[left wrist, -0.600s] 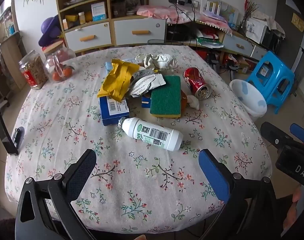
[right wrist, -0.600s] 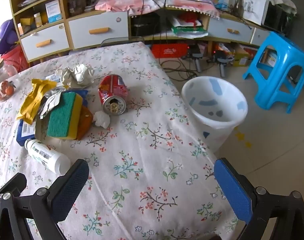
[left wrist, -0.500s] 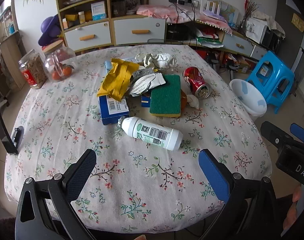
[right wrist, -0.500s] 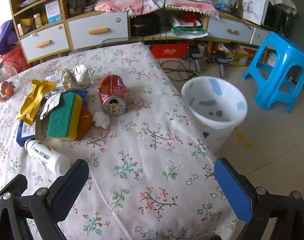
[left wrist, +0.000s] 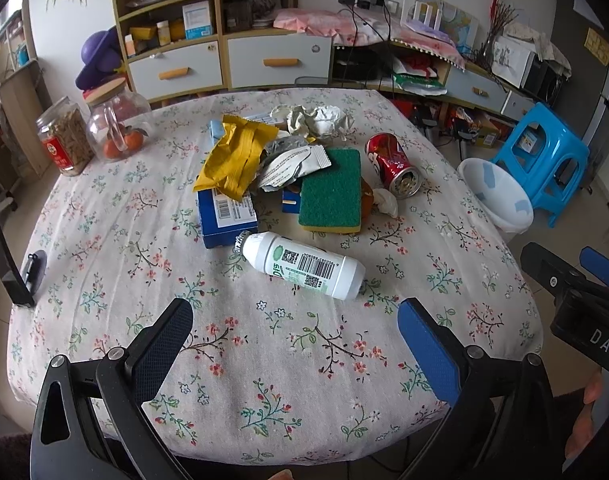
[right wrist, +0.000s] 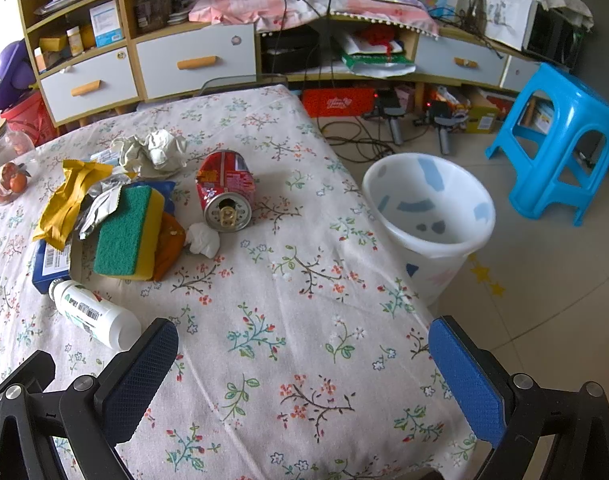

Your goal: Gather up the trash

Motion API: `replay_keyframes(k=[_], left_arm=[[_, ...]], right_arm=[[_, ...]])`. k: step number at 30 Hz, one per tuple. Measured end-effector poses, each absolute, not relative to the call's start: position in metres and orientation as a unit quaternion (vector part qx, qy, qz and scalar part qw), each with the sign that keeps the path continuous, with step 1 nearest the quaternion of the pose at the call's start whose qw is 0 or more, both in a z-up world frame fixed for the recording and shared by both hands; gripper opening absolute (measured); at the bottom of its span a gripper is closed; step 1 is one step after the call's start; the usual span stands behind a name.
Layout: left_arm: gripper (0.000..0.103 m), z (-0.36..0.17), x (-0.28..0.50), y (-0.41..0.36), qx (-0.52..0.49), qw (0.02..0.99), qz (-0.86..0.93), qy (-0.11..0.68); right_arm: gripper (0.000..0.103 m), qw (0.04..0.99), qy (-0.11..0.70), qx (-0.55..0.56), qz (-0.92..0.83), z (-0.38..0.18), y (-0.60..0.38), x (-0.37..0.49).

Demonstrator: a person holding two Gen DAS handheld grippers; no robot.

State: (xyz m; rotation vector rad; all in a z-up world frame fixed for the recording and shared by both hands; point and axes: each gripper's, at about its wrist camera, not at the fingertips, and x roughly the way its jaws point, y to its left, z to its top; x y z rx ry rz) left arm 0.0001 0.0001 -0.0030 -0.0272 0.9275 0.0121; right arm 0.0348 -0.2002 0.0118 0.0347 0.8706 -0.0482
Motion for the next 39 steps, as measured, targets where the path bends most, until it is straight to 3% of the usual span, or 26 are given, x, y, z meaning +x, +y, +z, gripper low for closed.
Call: replay_keyframes(k=[28,39], left_arm=[[0.103,-0.004,0.003,0.007,-0.056,0.897,-0.013,0.439],[0.103,0.013,0.051,0.038,-0.027,0.886,-0.018,0.462]], right_arm=[[0.103,0.905,0.424,0.022,-0.024,0.011,-0.205,0.034],[0.103,0.902,0.432,0.018,0.005,0.032,-0.213,0.064]])
